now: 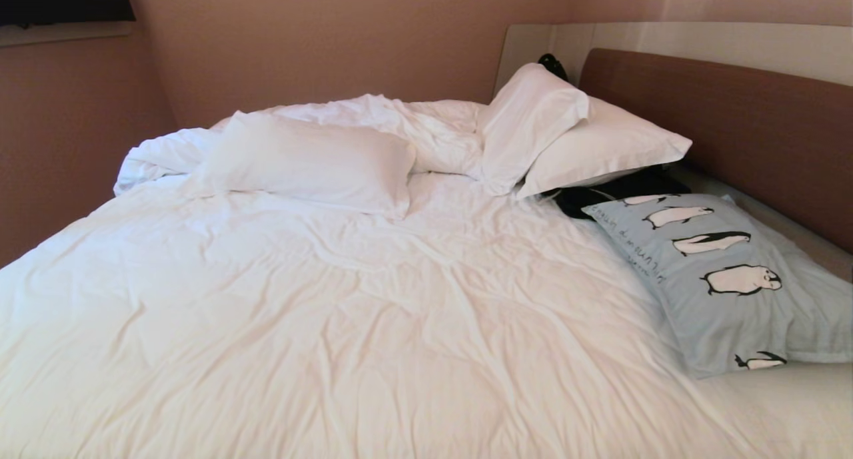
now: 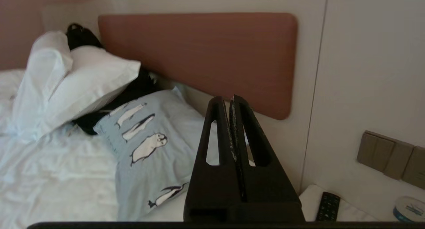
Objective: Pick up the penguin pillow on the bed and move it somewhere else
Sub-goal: Pick up the pillow
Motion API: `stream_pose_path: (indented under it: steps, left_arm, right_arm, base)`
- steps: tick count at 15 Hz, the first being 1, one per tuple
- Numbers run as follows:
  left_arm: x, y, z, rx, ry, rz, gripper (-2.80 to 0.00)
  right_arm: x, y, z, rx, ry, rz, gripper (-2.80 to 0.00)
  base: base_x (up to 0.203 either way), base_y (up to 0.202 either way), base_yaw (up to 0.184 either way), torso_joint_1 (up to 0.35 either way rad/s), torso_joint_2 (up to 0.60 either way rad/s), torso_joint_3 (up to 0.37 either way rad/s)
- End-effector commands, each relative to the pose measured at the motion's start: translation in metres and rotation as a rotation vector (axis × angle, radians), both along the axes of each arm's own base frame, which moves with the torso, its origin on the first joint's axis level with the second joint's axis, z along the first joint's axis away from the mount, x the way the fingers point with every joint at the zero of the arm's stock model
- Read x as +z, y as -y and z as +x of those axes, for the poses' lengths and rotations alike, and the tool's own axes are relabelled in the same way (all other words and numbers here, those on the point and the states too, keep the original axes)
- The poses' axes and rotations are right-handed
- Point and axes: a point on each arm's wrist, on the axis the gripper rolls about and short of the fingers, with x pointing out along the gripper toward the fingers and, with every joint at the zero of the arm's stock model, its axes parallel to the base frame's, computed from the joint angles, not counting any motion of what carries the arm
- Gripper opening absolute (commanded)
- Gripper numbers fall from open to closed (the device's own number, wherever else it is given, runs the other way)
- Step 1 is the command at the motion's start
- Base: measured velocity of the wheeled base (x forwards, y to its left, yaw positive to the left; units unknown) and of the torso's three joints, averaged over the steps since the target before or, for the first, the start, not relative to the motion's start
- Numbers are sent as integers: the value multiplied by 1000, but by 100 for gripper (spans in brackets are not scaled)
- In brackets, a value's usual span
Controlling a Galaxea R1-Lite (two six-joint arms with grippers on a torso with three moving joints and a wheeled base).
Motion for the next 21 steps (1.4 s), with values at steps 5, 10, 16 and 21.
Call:
stream_pose_path:
  steps: [5, 10, 16, 21]
  left_arm:
    - [0, 0, 0, 0, 1, 0, -280]
    - [0, 0, 0, 0, 1, 0, -280]
    - [0, 0, 0, 0, 1, 0, -280]
    - [0, 0, 0, 1, 1, 0, -280]
  right_arm:
    - [-34, -5, -38, 255, 47, -76, -280]
    - [-80, -7, -33, 392, -9, -110, -280]
    - [-110, -9, -11, 469, -108, -102, -280]
    - [-127, -10, 0, 529, -136, -112, -280]
  base:
    - [0, 0, 0, 0, 0, 0]
    - [0, 0, 0, 0, 0, 0]
    - [0, 0, 0, 0, 0, 0]
    - [0, 0, 0, 0, 0, 0]
